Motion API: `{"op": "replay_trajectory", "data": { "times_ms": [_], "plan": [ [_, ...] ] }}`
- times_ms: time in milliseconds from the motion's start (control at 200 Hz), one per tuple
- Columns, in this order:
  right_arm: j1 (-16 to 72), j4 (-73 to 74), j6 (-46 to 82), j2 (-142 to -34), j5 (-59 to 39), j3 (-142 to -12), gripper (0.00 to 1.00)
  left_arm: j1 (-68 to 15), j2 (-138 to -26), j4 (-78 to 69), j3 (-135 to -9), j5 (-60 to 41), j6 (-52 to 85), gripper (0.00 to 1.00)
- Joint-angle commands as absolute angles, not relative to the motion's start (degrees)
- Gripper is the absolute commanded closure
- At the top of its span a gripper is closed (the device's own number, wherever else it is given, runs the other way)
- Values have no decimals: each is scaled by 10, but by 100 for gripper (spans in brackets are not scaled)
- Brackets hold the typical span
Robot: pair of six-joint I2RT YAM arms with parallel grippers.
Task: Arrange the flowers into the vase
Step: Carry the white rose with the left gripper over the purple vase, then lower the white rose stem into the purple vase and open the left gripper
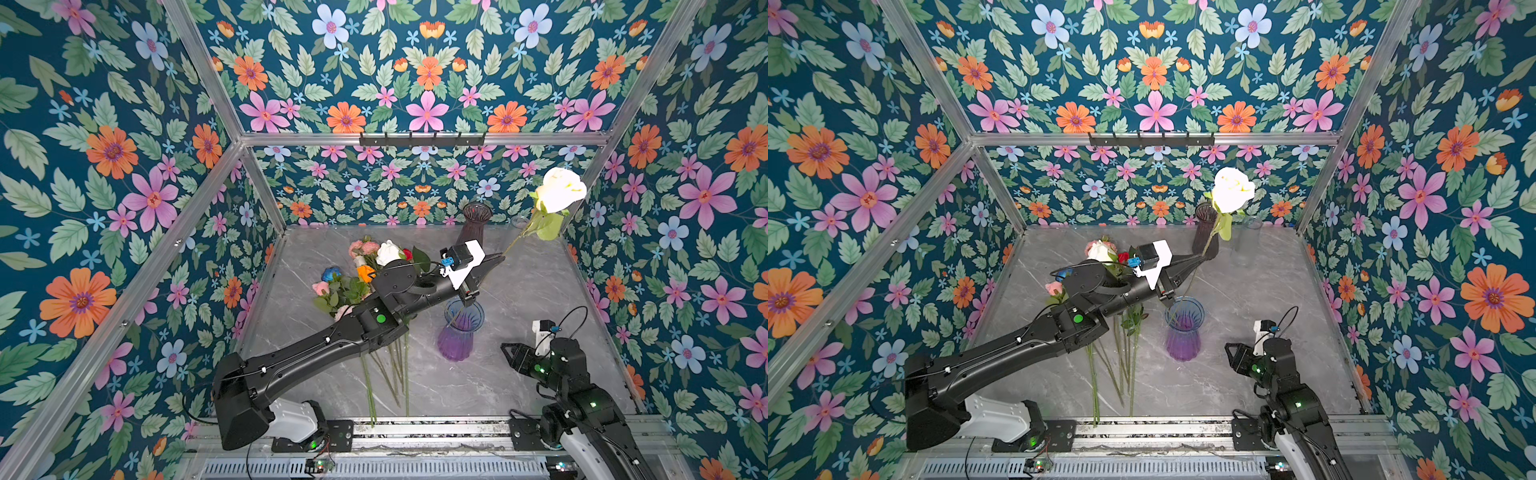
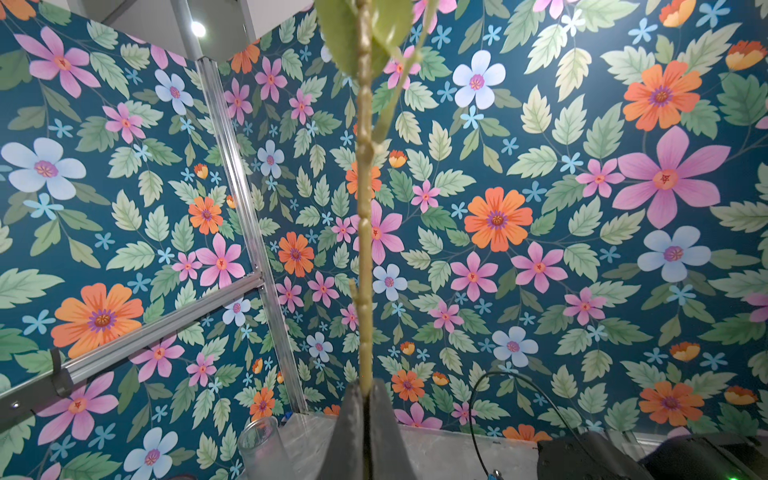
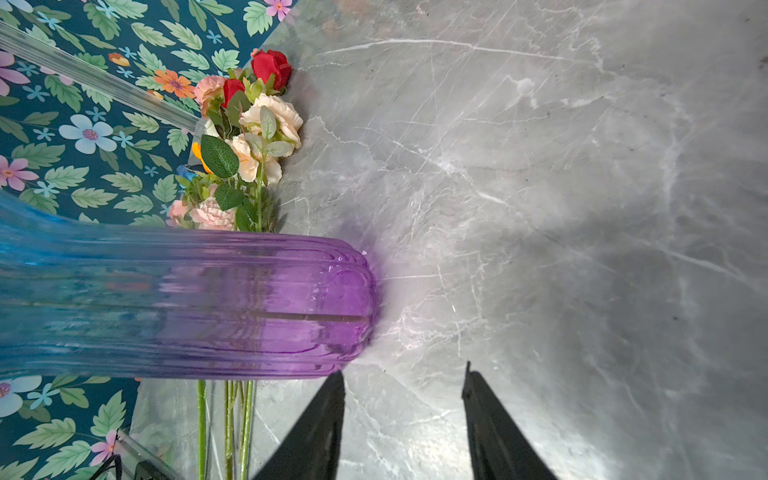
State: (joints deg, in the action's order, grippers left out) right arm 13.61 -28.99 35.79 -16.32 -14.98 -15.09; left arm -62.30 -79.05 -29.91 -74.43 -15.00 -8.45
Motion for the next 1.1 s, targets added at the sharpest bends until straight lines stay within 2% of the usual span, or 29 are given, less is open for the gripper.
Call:
{"op": "replay_trajectory", "data": {
  "times_ms": [0,355,895,1025,1050,1090],
  "plan": [
    [136,-280,355,-162,-151,-151,52,-623,-783,-304,-751,-163,-77,100],
    [136,-281,355,-162,-153,-151,52,-623,-787,-307,-732,-151,-73,100],
    [137,-279,355,-163,-153,-150,52,-623,-793,-349,-584,-23,17,100],
    [136,-279,355,-163,-153,-150,52,-623,-795,-324,-582,1,24,94],
    [136,-279,354,-163,-154,-150,52,-623,-796,-321,-581,8,28,89],
    [136,-279,355,-165,-154,-150,52,-622,-794,-314,-579,23,35,71]
  ]
}}
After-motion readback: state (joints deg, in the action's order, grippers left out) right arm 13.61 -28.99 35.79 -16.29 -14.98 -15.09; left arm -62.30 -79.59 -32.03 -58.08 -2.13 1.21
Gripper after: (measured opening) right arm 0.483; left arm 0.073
